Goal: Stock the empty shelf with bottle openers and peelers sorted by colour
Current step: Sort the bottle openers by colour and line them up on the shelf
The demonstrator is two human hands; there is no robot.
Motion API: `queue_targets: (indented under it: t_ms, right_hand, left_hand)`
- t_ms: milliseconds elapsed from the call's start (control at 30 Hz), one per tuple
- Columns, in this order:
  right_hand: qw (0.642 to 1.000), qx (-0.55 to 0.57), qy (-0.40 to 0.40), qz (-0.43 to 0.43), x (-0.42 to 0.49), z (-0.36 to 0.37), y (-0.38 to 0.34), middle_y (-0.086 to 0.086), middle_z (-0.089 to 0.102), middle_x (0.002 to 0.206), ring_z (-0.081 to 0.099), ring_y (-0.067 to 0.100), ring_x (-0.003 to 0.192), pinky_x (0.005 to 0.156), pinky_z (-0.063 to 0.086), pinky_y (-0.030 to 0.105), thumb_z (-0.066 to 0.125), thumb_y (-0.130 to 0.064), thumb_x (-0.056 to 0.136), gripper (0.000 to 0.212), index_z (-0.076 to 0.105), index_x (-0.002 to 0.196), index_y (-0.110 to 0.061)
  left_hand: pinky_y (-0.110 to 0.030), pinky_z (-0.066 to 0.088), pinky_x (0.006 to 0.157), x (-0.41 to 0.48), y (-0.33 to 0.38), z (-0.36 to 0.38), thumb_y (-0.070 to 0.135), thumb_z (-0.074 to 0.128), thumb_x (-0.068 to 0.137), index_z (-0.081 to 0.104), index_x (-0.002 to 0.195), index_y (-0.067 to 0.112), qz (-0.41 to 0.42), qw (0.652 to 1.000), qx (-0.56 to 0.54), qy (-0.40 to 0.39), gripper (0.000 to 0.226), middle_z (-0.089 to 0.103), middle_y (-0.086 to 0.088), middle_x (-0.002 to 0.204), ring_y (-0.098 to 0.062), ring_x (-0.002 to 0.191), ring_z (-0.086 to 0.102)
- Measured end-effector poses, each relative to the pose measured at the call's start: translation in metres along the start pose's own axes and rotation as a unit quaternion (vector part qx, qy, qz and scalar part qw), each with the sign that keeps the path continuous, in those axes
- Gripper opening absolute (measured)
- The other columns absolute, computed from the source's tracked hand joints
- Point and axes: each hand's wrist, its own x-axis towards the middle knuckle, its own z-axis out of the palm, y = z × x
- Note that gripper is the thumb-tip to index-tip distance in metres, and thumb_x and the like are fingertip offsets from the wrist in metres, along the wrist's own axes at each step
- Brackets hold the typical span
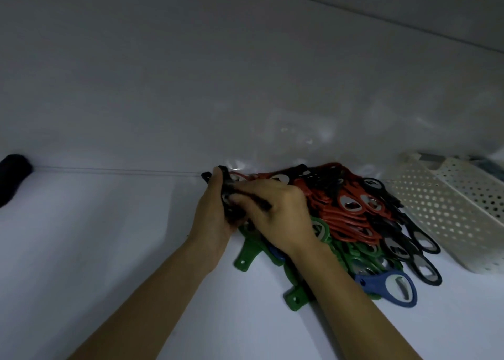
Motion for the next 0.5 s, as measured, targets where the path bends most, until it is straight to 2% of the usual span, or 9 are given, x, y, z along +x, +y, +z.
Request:
queue_targets:
  t_ms: [33,100,167,233,267,333,367,433,500]
  right_hand:
    - [0.999,0.020,-0.033,0.008,0.000,0.002,-0.002,0.003,0.075,0.086,0.069,0.012,0.080,0.072,0.054,0.034,0.059,-0.034,0.091,0.028,0.077,0.088,-0.012]
    - [0.994,0.073,-0.053,0.064,0.001,0.004,0.000,0.004,0.068,0.065,0.061,0.012,0.057,0.055,0.049,0.034,0.050,-0.040,0.094,0.046,0.072,0.071,-0.007]
    - [0.990,0.083,-0.001,0.114,0.001,0.003,0.005,0.004,0.060,0.054,0.053,0.014,0.045,0.045,0.042,0.034,0.046,-0.039,0.096,0.052,0.067,0.065,-0.003]
    - [0.992,-0.019,0.054,0.116,0.000,0.000,0.011,0.005,0.068,0.069,0.061,0.018,0.061,0.056,0.050,0.036,0.049,-0.030,0.096,0.037,0.069,0.076,-0.006]
    - [0.987,-0.104,0.052,0.112,0.000,-0.002,0.015,0.007,0.071,0.087,0.065,0.021,0.079,0.072,0.053,0.037,0.051,-0.025,0.094,0.026,0.071,0.090,-0.009]
    - [0.958,-0.247,-0.044,0.139,0.000,-0.006,0.025,0.007,0.061,0.127,0.053,0.024,0.120,0.105,0.037,0.041,0.051,-0.024,0.093,0.033,0.060,0.124,-0.015]
    - [0.942,-0.276,-0.099,0.163,0.001,-0.008,0.030,0.004,0.052,0.138,0.043,0.022,0.130,0.111,0.026,0.041,0.050,-0.028,0.093,0.041,0.052,0.132,-0.018]
    - [0.924,-0.291,-0.137,0.205,0.001,-0.011,0.038,0.001,0.050,0.140,0.038,0.020,0.132,0.109,0.023,0.038,0.050,-0.040,0.092,0.047,0.048,0.135,-0.023]
    - [0.921,-0.309,-0.121,0.206,0.003,-0.015,0.042,0.001,0.058,0.129,0.046,0.023,0.123,0.100,0.031,0.036,0.054,-0.047,0.089,0.047,0.055,0.129,-0.022]
  left_hand:
    - [-0.032,0.057,0.070,-0.001,0.000,-0.001,0.045,0.044,0.093,0.065,0.104,0.009,0.007,1.000,0.003,-0.007,0.043,0.073,-0.010,0.092,-0.020,0.084,0.071]
    - [-0.034,0.055,0.072,-0.002,0.001,-0.004,0.028,0.045,0.097,0.063,0.109,0.007,0.017,0.999,0.036,0.003,0.029,0.072,-0.011,0.094,-0.021,0.085,0.070]
    - [-0.034,0.056,0.075,-0.003,-0.001,-0.004,0.014,0.045,0.098,0.061,0.114,0.008,0.017,0.996,0.086,0.007,0.023,0.070,-0.013,0.101,-0.023,0.090,0.069]
    - [-0.033,0.057,0.078,-0.004,-0.002,-0.002,0.009,0.044,0.098,0.058,0.120,0.009,0.020,0.994,0.110,-0.004,0.026,0.069,-0.012,0.106,-0.022,0.092,0.068]
    - [-0.031,0.057,0.078,-0.005,-0.002,-0.002,0.009,0.045,0.098,0.057,0.121,0.009,0.022,0.993,0.112,-0.009,0.026,0.069,-0.011,0.105,-0.021,0.088,0.069]
    - [-0.028,0.056,0.075,-0.005,-0.002,-0.002,0.010,0.047,0.097,0.056,0.121,0.008,0.022,0.994,0.104,-0.009,0.026,0.070,-0.010,0.099,-0.019,0.079,0.070]
    - [-0.026,0.056,0.072,-0.005,-0.002,-0.002,0.010,0.048,0.096,0.056,0.122,0.007,0.022,0.995,0.097,-0.006,0.027,0.070,-0.010,0.097,-0.018,0.076,0.070]
    - [-0.023,0.057,0.066,-0.004,-0.002,-0.002,0.010,0.050,0.095,0.056,0.122,0.006,0.024,0.996,0.089,-0.006,0.028,0.070,-0.009,0.092,-0.017,0.071,0.069]
    - [-0.022,0.056,0.063,-0.004,-0.003,-0.002,0.011,0.051,0.095,0.057,0.121,0.006,0.024,0.996,0.084,-0.008,0.027,0.070,-0.009,0.088,-0.017,0.070,0.069]
